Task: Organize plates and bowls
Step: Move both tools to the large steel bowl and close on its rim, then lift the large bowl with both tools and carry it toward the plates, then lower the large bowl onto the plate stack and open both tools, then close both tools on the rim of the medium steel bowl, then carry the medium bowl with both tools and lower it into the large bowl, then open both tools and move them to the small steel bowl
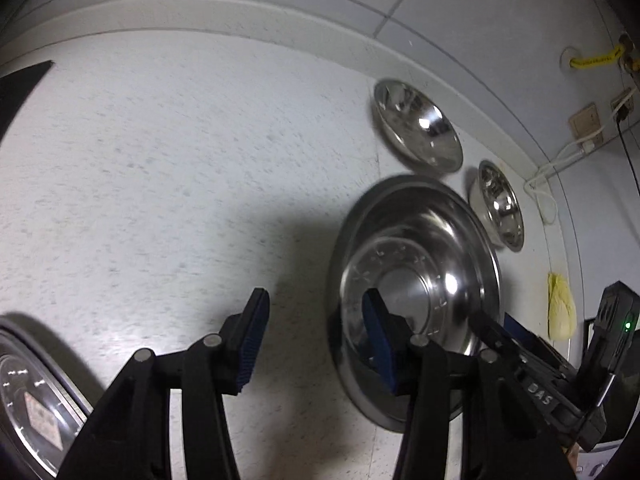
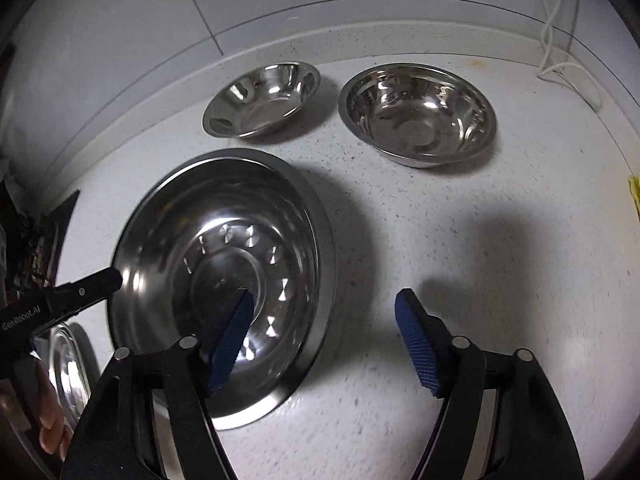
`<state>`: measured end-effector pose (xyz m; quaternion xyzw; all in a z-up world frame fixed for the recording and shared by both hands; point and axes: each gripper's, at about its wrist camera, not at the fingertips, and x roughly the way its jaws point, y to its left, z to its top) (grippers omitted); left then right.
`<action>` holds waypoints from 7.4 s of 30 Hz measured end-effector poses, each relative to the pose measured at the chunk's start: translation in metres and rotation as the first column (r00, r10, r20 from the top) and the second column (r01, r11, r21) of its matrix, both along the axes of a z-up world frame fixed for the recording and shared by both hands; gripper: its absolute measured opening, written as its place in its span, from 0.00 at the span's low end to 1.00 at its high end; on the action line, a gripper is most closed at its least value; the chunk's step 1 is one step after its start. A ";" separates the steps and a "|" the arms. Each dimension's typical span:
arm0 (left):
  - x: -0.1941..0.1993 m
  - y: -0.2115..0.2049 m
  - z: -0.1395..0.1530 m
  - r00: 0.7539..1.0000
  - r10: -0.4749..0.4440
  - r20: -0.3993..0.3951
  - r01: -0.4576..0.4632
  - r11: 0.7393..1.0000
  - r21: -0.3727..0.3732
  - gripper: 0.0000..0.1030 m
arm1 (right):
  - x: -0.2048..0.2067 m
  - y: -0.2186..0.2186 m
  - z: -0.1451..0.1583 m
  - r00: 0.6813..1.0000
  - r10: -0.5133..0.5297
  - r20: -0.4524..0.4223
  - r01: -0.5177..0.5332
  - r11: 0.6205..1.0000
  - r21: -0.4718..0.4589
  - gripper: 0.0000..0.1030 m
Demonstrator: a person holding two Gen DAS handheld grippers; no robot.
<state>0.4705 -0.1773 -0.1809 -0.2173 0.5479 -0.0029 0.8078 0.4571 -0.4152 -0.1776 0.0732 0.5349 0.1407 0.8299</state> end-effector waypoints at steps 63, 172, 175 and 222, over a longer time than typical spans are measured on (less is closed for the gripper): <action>-0.151 -0.132 -0.008 0.972 -0.236 0.013 0.234 0.969 0.076 0.13 | -0.169 -0.103 -0.024 0.996 -0.079 0.042 0.079 0.997 0.012 0.16; -0.131 -0.164 0.151 0.942 -0.265 0.205 0.294 0.948 -0.125 0.10 | -0.148 -0.098 0.134 0.962 -0.157 0.224 0.145 0.987 0.069 0.12; -0.153 -0.161 0.141 0.945 -0.262 0.194 0.289 0.950 -0.123 0.10 | -0.167 -0.098 0.125 0.967 -0.152 0.206 0.139 0.987 0.076 0.12; -0.177 -0.143 0.052 0.974 -0.202 0.105 0.201 0.979 0.016 0.37 | -0.166 -0.074 0.031 0.995 -0.088 0.042 0.090 0.995 -0.047 0.24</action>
